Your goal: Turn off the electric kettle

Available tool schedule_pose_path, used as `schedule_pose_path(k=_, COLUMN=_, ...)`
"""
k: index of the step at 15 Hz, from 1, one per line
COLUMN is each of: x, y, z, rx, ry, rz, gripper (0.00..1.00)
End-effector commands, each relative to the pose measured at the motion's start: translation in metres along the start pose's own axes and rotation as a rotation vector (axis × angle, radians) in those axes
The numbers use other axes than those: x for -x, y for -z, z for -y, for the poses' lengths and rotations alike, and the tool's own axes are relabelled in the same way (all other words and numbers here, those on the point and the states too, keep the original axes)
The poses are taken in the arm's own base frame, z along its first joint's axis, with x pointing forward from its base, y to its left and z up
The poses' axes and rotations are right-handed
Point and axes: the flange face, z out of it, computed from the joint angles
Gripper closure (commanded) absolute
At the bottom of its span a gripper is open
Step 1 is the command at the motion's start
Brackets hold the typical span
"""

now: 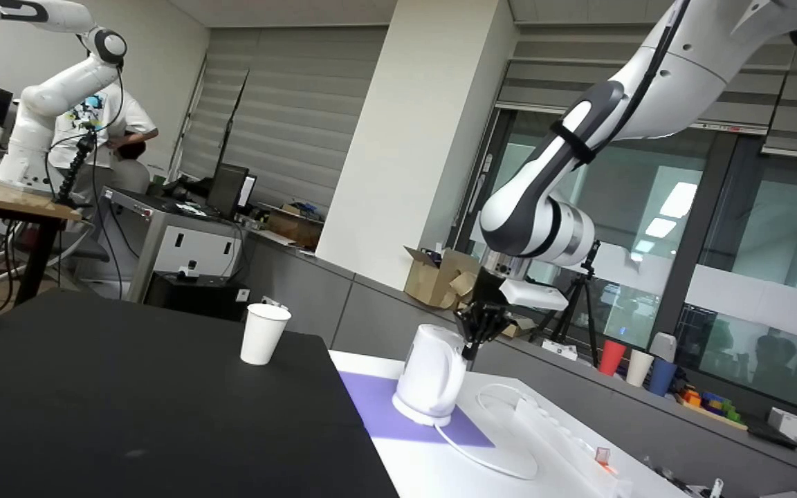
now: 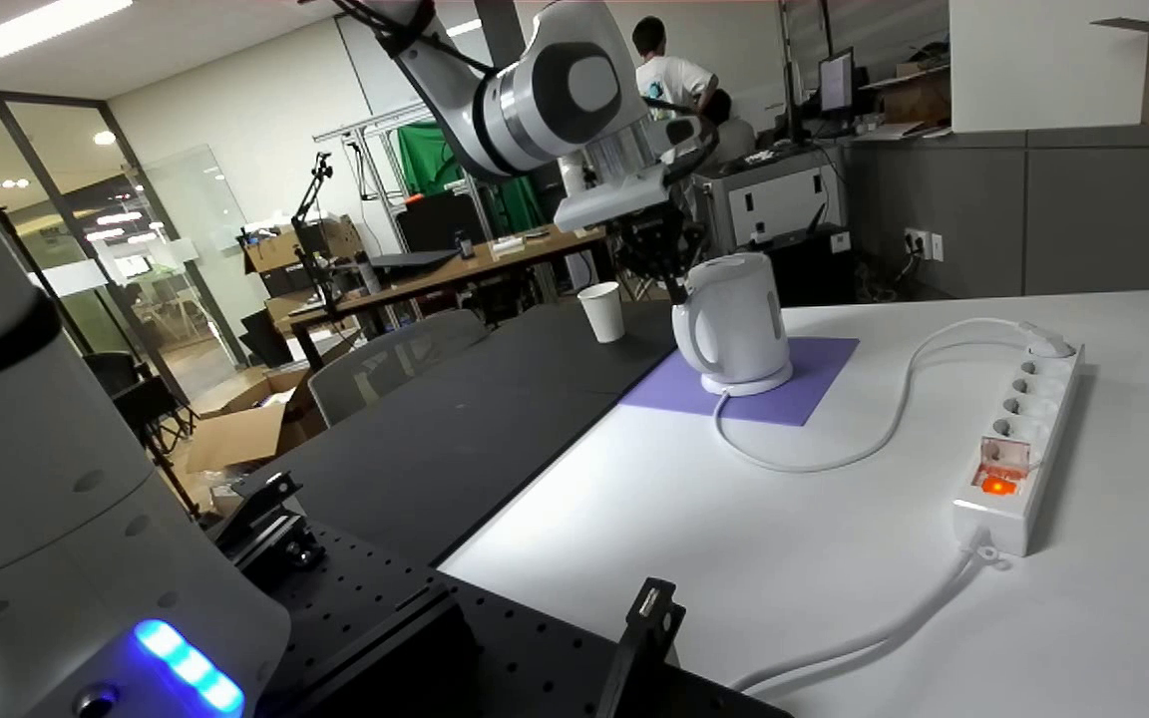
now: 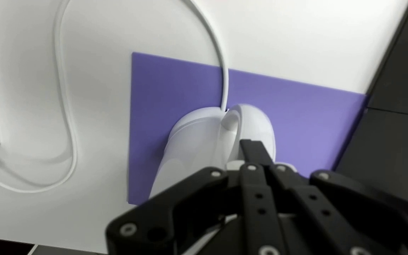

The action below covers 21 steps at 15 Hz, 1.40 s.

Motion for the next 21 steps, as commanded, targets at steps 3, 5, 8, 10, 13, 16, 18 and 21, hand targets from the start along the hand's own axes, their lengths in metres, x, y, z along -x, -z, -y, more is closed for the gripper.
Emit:
schedule_pose_path(k=3, x=-0.009, y=-0.003, z=-0.001, rx=-0.015, ry=0.007, rz=-0.008, gripper=1.00)
schedule_pose_path(k=5, x=-0.009, y=-0.006, z=-0.002, rx=-0.014, ry=0.006, rz=-0.008, gripper=1.00)
schedule_pose_path(k=8, x=-0.007, y=-0.012, z=-0.004, rx=-0.021, ry=0.002, rz=0.003, gripper=1.00)
schedule_pose_path(k=10, x=-0.005, y=-0.017, z=-0.005, rx=-0.029, ry=0.001, rz=0.017, gripper=1.00)
schedule_pose_path(k=13, x=-0.001, y=-0.026, z=-0.006, rx=-0.042, ry=0.001, rz=0.038, gripper=1.00)
schedule_pose_path(k=16, x=0.000, y=-0.023, z=-0.004, rx=-0.053, ry=0.004, rz=0.041, gripper=1.00)
schedule_pose_path(k=18, x=-0.001, y=-0.017, z=-0.002, rx=-0.054, ry=0.000, rz=0.048, gripper=1.00)
schedule_pose_path(k=21, x=-0.005, y=-0.006, z=-0.001, rx=-0.053, ry=-0.002, rz=0.057, gripper=1.00)
